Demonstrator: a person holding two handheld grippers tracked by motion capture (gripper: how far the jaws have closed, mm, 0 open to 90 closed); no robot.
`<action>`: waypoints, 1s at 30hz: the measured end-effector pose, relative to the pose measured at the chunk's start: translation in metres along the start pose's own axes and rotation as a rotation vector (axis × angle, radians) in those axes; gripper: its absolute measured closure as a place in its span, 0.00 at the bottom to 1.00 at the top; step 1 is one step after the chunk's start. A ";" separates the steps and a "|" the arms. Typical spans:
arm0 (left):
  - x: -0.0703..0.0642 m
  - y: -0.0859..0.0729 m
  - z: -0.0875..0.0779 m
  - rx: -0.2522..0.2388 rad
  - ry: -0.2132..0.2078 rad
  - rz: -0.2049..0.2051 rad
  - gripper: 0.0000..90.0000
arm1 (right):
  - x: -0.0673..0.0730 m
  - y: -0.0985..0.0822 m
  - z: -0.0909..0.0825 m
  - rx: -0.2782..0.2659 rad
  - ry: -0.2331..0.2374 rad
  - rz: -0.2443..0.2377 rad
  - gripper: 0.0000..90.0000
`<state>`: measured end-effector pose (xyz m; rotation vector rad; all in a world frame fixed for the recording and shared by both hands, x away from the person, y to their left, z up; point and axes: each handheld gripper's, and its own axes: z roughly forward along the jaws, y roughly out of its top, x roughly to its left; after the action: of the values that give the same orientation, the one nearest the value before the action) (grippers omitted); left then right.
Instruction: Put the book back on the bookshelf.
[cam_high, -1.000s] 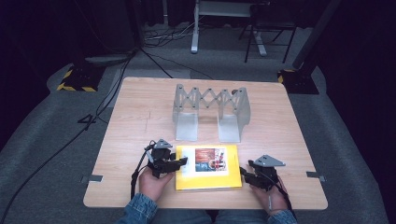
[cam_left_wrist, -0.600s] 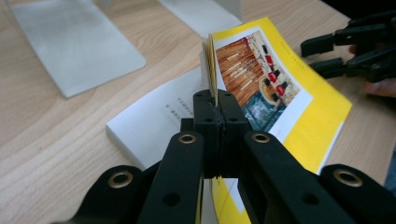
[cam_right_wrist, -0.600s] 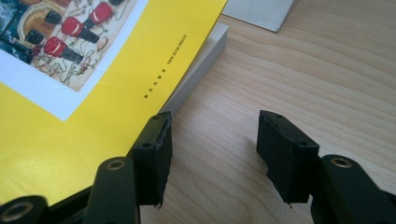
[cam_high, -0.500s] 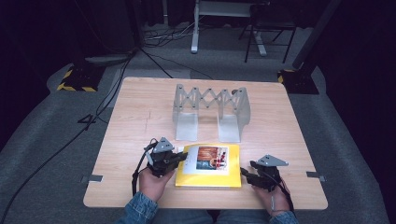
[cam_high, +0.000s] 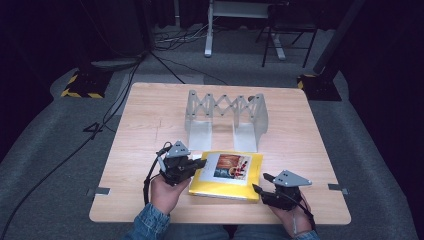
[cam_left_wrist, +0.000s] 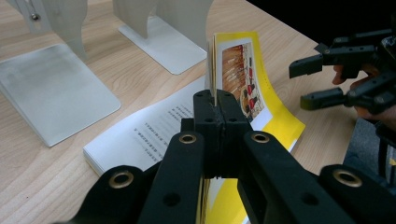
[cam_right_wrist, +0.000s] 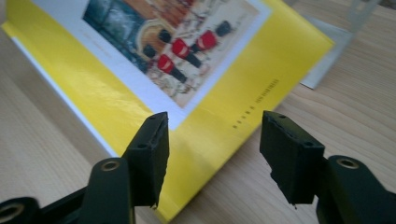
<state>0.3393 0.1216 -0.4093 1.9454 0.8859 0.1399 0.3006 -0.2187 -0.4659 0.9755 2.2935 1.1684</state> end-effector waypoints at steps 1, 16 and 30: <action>0.000 0.001 0.000 -0.001 -0.005 -0.001 0.99 | 0.002 0.001 0.001 0.001 0.020 -0.005 0.45; -0.018 0.026 -0.002 -0.020 -0.057 0.029 0.99 | 0.032 0.010 0.017 -0.004 0.111 -0.086 0.35; -0.017 0.028 0.004 -0.023 -0.103 0.005 0.99 | 0.049 0.007 0.031 0.040 -0.021 -0.211 0.31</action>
<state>0.3434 0.1000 -0.3849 1.9154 0.8083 0.0519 0.2890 -0.1626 -0.4793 0.7339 2.3452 1.0239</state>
